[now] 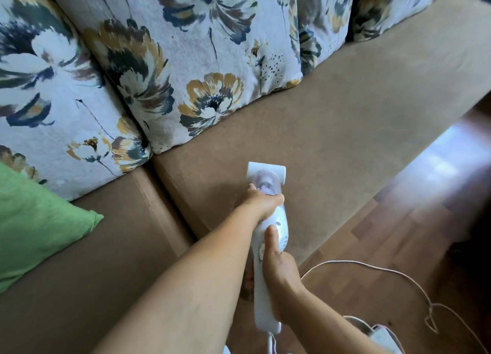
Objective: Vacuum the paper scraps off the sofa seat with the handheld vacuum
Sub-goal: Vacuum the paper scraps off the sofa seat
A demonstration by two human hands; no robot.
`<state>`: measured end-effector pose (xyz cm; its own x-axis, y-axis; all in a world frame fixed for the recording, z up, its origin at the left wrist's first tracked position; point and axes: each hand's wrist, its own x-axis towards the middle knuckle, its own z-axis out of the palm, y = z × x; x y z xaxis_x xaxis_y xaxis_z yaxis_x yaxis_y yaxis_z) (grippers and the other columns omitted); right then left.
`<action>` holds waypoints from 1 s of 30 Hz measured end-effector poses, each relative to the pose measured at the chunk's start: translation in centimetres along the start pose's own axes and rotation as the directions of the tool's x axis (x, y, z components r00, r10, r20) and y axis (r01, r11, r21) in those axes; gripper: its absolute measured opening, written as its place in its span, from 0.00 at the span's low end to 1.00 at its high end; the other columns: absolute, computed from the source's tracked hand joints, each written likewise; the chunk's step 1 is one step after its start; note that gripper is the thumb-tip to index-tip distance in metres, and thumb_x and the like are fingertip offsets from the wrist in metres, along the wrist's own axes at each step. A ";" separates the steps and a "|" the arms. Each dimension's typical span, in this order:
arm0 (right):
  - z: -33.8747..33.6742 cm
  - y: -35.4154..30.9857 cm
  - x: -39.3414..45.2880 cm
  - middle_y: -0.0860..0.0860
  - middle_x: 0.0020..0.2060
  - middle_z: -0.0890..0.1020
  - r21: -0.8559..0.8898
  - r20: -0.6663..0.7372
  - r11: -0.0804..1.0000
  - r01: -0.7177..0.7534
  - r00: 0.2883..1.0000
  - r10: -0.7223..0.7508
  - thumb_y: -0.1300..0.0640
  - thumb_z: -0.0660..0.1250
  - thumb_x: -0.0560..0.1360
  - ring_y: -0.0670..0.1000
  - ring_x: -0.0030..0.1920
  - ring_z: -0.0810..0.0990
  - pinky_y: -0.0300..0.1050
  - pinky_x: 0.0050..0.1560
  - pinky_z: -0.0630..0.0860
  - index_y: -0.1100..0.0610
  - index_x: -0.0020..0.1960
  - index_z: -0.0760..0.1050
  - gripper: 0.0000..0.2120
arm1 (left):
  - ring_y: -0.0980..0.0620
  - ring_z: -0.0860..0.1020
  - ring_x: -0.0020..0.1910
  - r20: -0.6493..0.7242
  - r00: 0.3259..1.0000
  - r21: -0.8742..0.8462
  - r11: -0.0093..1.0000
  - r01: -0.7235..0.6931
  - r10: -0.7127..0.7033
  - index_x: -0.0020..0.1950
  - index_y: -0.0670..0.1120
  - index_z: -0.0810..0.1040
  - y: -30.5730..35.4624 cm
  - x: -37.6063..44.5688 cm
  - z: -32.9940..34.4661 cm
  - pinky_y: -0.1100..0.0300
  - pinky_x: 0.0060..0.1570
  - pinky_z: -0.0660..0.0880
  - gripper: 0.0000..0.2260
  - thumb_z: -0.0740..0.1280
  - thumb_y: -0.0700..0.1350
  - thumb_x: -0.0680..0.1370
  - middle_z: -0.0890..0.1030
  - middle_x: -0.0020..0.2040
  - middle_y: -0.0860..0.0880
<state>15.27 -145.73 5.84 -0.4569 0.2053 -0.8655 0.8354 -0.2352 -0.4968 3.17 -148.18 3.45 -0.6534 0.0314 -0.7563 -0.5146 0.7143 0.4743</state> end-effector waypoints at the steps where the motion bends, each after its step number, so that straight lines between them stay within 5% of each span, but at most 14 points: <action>1: -0.2 -0.1 -0.3 0.57 0.26 0.81 0.034 -0.023 0.999 -0.005 1.000 0.006 0.32 0.50 0.77 0.55 0.27 0.81 0.46 0.34 0.82 0.63 0.41 0.78 0.36 | 0.40 0.66 0.72 0.035 0.999 0.041 0.999 -0.027 0.025 0.80 0.47 0.49 0.5 -0.2 0.4 0.47 0.69 0.67 0.41 0.64 0.59 0.73 0.61 0.76 0.45; 4: -0.5 -0.4 -1.1 0.49 0.23 0.74 0.051 -0.082 0.999 0.011 0.997 -0.006 0.36 0.48 0.80 0.43 0.20 0.72 0.33 0.18 0.67 0.57 0.34 0.71 0.30 | 0.41 0.63 0.74 0.107 0.993 0.154 0.986 -0.062 0.046 0.80 0.45 0.50 1.3 -0.2 1.3 0.48 0.71 0.63 0.40 0.64 0.58 0.75 0.59 0.78 0.45; 8: -0.3 -0.5 -0.9 0.47 0.22 0.74 0.091 -0.101 0.996 -0.002 0.995 0.011 0.36 0.47 0.80 0.44 0.23 0.72 0.37 0.24 0.68 0.56 0.31 0.71 0.31 | 0.42 0.69 0.69 0.115 0.992 0.254 0.964 -0.083 0.055 0.76 0.44 0.60 1.3 0.4 2.0 0.50 0.67 0.68 0.36 0.64 0.59 0.73 0.67 0.73 0.45; 16: 0.1 -0.9 -1.3 0.48 0.25 0.73 0.076 -0.092 0.997 -0.021 0.995 0.028 0.37 0.46 0.81 0.41 0.20 0.69 0.32 0.15 0.64 0.56 0.38 0.69 0.28 | 0.43 0.75 0.62 0.130 0.988 0.221 0.969 -0.112 0.085 0.74 0.44 0.62 1.3 0.6 1.5 0.56 0.54 0.71 0.31 0.64 0.56 0.75 0.72 0.68 0.44; 24: 0.4 -1.3 -2.5 0.48 0.25 0.73 0.153 -0.064 0.987 -0.037 0.997 0.048 0.36 0.48 0.80 0.42 0.19 0.69 0.32 0.14 0.63 0.55 0.34 0.68 0.28 | 0.42 0.74 0.65 0.122 0.986 0.212 0.968 -0.135 0.111 0.76 0.45 0.60 1.7 -0.5 0.8 0.52 0.63 0.71 0.34 0.66 0.58 0.74 0.70 0.71 0.45; 30: 1.0 -0.1 -3.7 0.49 0.25 0.73 0.185 -0.029 0.979 -0.084 0.995 0.091 0.37 0.49 0.81 0.43 0.20 0.69 0.29 0.11 0.59 0.56 0.34 0.68 0.28 | 0.44 0.71 0.69 0.146 0.985 0.271 0.954 -0.128 0.090 0.78 0.45 0.57 0.0 -1.6 0.8 0.60 0.56 0.68 0.35 0.65 0.56 0.77 0.66 0.75 0.45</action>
<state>16.54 -147.43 9.07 -0.3701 0.2109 -0.9047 0.7996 -0.4235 -0.4258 4.61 -147.68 4.30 -0.6089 0.1978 -0.7682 -0.2568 0.8671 0.4269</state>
